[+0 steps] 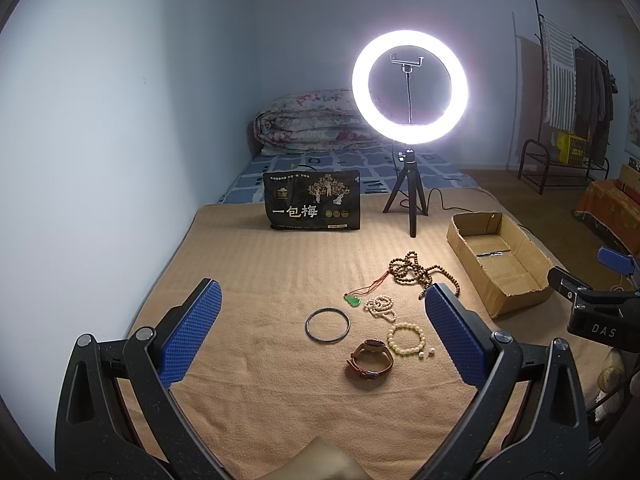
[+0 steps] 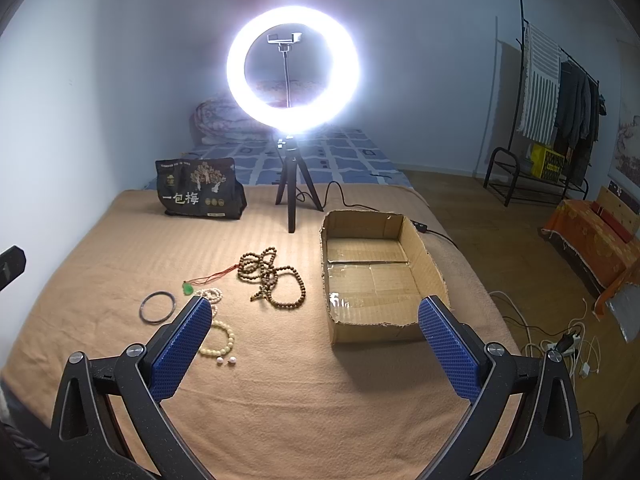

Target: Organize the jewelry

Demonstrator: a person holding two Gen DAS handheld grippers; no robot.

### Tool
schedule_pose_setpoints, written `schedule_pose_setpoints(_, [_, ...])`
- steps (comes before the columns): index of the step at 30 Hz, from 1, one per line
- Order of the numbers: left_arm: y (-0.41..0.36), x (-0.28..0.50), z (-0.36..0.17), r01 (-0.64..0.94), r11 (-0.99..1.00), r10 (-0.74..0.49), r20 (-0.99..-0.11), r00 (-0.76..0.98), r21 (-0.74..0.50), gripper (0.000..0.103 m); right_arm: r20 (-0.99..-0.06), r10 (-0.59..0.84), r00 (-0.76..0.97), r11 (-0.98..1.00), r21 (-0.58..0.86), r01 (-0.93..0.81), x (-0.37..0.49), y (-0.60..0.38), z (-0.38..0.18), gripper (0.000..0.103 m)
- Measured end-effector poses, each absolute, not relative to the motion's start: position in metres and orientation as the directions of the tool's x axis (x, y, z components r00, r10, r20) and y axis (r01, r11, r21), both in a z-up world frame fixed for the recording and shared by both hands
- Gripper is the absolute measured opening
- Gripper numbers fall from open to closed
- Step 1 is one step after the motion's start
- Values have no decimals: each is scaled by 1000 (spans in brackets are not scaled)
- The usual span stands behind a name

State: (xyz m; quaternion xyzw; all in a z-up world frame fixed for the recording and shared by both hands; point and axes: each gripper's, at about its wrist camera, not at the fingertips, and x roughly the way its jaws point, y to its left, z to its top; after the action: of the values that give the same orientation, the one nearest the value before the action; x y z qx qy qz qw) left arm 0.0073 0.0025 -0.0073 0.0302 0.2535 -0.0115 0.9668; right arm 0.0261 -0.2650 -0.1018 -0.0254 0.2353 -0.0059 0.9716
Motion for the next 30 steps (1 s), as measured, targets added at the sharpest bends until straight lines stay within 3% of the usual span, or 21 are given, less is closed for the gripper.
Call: schedule_pose_setpoints(30, [11,20,-16,22,998,10,-514,858,56,103,-460,-25,887,998,-55,0,27,-265,-103,103])
